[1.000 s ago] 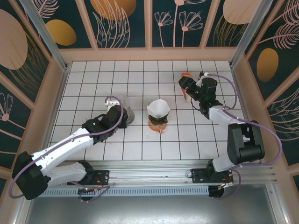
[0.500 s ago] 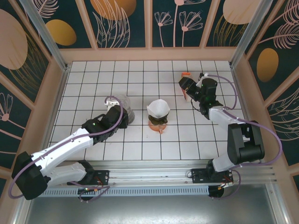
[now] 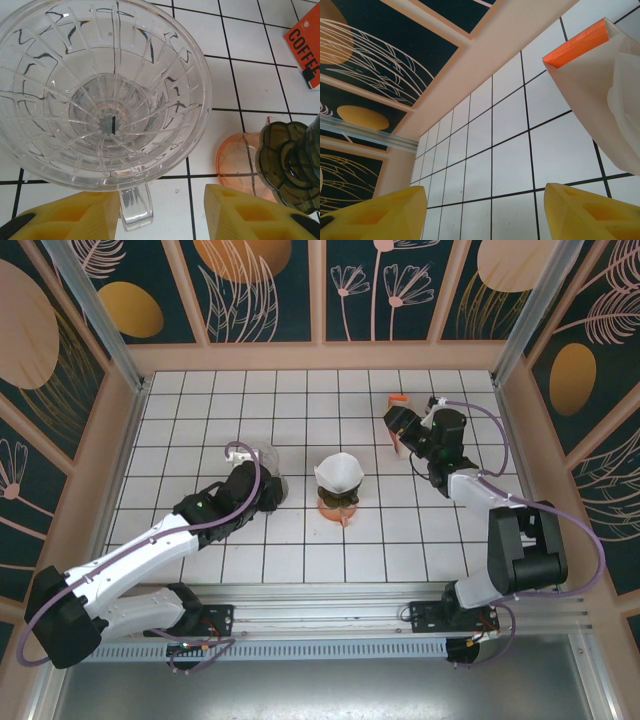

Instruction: Place the coffee filter in the dripper

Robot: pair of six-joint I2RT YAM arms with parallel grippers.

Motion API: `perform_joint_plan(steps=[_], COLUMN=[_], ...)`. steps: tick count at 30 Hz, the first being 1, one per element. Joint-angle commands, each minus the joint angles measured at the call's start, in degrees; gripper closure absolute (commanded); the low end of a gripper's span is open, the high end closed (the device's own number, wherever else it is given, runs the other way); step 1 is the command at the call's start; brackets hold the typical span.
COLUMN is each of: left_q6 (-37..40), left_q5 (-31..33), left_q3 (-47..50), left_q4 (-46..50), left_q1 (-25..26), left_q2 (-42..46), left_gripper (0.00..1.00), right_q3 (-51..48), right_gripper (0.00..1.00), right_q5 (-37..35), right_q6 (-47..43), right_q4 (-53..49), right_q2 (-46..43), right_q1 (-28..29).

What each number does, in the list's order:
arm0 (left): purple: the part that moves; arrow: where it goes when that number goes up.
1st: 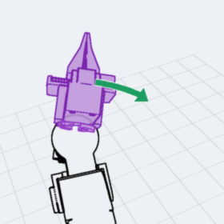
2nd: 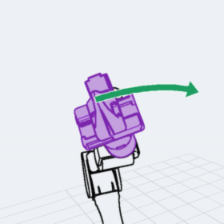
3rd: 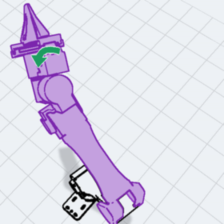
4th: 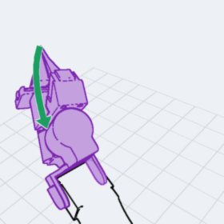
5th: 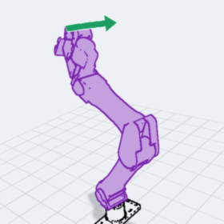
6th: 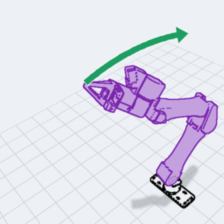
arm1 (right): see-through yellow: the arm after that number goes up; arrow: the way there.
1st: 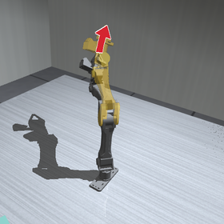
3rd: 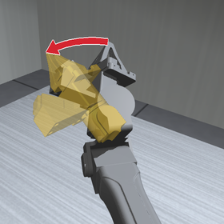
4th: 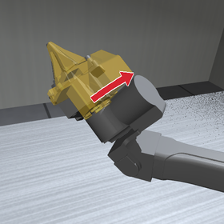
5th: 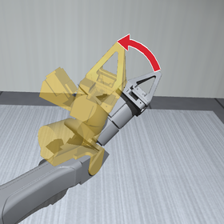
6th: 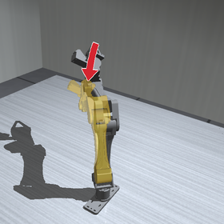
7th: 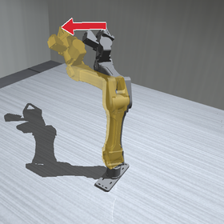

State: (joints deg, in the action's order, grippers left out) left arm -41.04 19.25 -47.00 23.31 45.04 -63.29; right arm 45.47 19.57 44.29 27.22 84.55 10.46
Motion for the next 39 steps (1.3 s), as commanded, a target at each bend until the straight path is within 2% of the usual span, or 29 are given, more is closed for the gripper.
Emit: perform_joint_plan(steps=[1,7,13,20,26,31,39], left_q6=[-1.48,-2.25,-2.16,-1.82,-1.09,-1.55,-0.43], left_q5=[-1.19,-2.29,-0.76,0.12,-0.13,-0.18,2.58], left_q3=[-0.81,-0.57,-1.63,-3.21,-4.61,-3.98,-7.96], left_q4=[-1.69,-2.35,-1.14,-0.48,0.33,0.22,2.27], left_q1=[0.27,0.27,0.32,0.31,0.31,0.28,0.32], left_q2=[0.38,0.53,1.41,2.51,2.29,2.63,4.99], left_gripper=[0.51,0.49,0.43,0.25,0.22,0.24,0.20], right_q3=[-0.88,-1.20,-1.09,-0.75,-0.41,-0.30,0.35], right_gripper=[0.36,0.36,0.36,0.35,0.35,0.35,0.35], right_q5=[0.11,0.20,0.20,-0.25,-0.41,-0.48,-0.94], right_q6=[0.62,0.69,0.52,0.39,0.38,0.29,-0.08], right_q4=[1.73,1.76,1.34,0.71,0.46,0.15,-0.85], right_q2=[-2.15,-2.46,-2.83,-3.08,-3.08,-3.21,-3.56], right_q1=[-0.61,-0.53,-0.64,-0.62,-0.66,-0.70,-0.70])
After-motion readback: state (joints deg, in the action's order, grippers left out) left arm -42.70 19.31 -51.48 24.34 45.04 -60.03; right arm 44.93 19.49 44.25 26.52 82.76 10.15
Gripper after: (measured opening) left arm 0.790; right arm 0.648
